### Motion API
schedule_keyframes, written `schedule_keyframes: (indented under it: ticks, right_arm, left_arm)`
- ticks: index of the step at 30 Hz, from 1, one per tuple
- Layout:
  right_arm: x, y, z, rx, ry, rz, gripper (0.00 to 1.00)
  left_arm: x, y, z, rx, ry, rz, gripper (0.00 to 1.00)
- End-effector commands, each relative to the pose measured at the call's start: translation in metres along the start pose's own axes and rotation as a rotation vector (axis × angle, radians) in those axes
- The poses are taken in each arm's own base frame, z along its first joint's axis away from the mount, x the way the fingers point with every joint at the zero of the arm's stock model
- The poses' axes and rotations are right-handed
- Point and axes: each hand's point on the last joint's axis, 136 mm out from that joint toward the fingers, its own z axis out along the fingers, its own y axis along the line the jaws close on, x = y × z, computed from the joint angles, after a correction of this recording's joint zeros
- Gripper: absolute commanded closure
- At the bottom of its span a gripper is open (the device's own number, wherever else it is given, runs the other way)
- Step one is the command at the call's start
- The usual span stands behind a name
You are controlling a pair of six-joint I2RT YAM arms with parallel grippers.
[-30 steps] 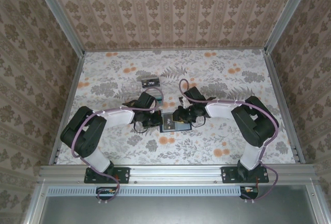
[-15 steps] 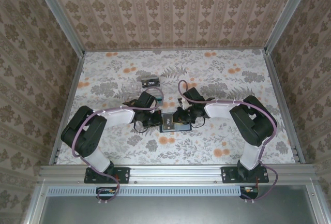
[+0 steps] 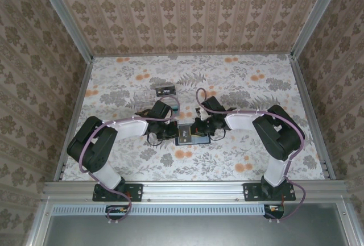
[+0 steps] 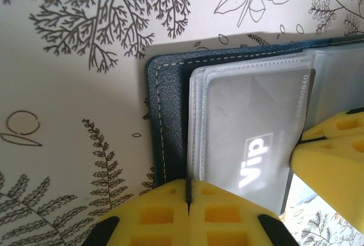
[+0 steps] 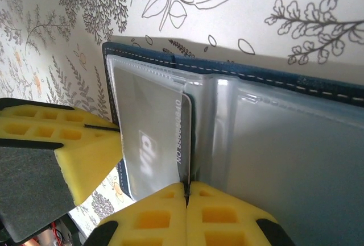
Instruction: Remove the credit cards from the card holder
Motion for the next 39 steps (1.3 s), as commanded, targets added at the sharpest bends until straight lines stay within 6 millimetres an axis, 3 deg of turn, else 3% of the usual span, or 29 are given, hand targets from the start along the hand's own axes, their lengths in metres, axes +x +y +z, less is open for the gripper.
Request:
schedule_keyframes:
  ticks: [1,6,19,29,39]
  right_arm:
    - [0.006,-0.009,-0.007,0.018,0.004,0.001,1.00]
    - [0.005,-0.021,-0.014,0.039,-0.012,0.024,1.00]
    - [0.004,-0.015,-0.023,0.037,-0.020,0.004,1.00]
    - [0.007,-0.030,-0.030,0.063,-0.029,0.033,1.00]
    - [0.008,-0.032,-0.037,0.029,-0.034,0.031,1.00]
  left_arm:
    - [0.018,0.025,0.007,-0.094,0.062,-0.017,1.00]
    - [0.019,0.027,0.006,-0.103,0.061,-0.020,1.00]
    - [0.018,0.026,0.003,-0.100,0.053,-0.018,1.00]
    - [0.019,0.028,0.003,-0.103,0.054,-0.024,1.00]
    - [0.017,0.023,0.001,-0.091,0.052,-0.017,1.00]
